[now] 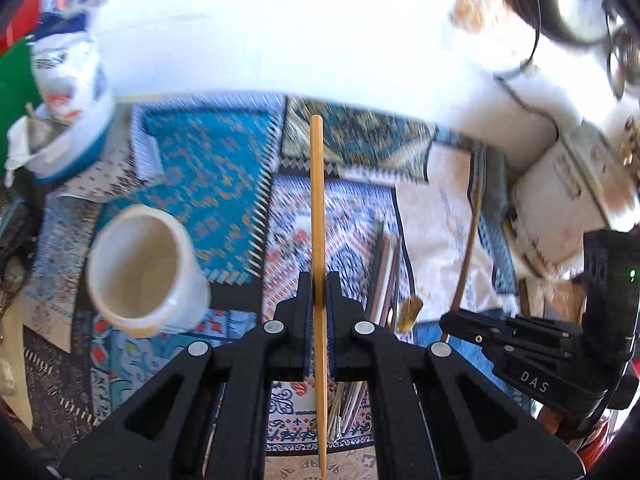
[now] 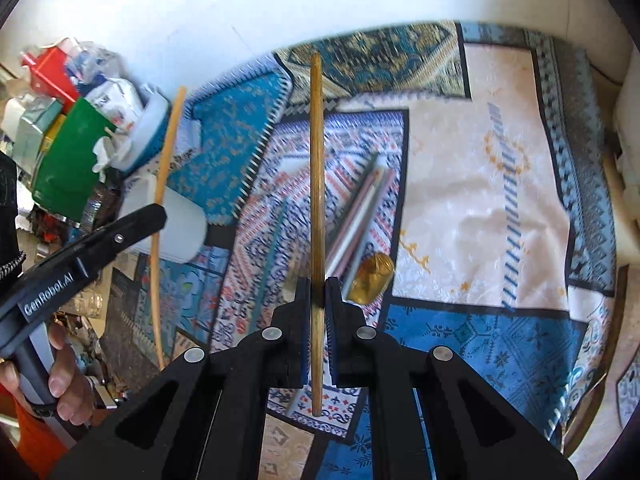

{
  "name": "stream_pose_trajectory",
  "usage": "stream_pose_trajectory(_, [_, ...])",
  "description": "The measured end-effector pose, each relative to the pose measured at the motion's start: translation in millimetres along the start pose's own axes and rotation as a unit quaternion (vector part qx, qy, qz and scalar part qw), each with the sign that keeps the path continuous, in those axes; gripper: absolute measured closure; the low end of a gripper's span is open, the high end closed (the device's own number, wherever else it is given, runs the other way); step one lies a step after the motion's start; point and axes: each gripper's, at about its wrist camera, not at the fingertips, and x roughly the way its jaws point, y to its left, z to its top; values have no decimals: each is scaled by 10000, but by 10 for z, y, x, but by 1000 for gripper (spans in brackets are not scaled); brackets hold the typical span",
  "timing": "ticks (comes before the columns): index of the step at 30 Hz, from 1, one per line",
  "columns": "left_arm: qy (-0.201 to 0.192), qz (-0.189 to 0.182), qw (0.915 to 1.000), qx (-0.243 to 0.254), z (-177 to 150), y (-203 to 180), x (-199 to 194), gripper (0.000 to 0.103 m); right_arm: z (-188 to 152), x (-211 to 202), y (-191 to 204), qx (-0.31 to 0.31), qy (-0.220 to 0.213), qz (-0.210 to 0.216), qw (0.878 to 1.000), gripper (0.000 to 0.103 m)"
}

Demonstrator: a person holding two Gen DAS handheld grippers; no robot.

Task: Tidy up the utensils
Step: 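Lift the wooden chopsticks with both tools and carry them over the white cup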

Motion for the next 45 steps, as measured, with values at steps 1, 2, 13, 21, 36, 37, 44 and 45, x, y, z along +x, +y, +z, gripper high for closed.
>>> stream_pose_trajectory(1, [-117, 45, 9999, -44, 17, 30, -75, 99, 18, -20, 35, -17, -49, 18, 10000, 97])
stream_pose_trajectory(2, [-237, 66, 9997, -95, 38, 66, -148, 99, 31, -54, 74, -37, -109, 44, 9999, 97])
stream_pose_trajectory(13, [-1234, 321, 9912, -346, 278, 537, -770, 99, 161, -341, 703, -347, -786, 284, 9959, 97])
stream_pose_trajectory(21, [-1667, 279, 9852, -278, 605, 956, -954, 99, 416, -342, 1260, -446, -1277, 285, 9904, 97])
stream_pose_trajectory(36, [-1680, -102, 9856, -169, 939, 1443, -384, 99, 872, 226, 1839, -422, -1441, 95, 9886, 96])
stream_pose_trajectory(37, [-1651, -129, 9861, -161, 932, 1462, -329, 99, 883, 289, 1839, -414, -1407, 54, 9892, 96])
stream_pose_trajectory(44, [-1410, -148, 9898, -107, 847, 1582, 0, 99, 888, 624, 1795, -272, -1120, -79, 9933, 96])
stream_pose_trajectory(45, [-1375, -140, 9903, -104, 830, 1592, 27, 99, 878, 654, 1794, -274, -1086, -109, 9936, 96])
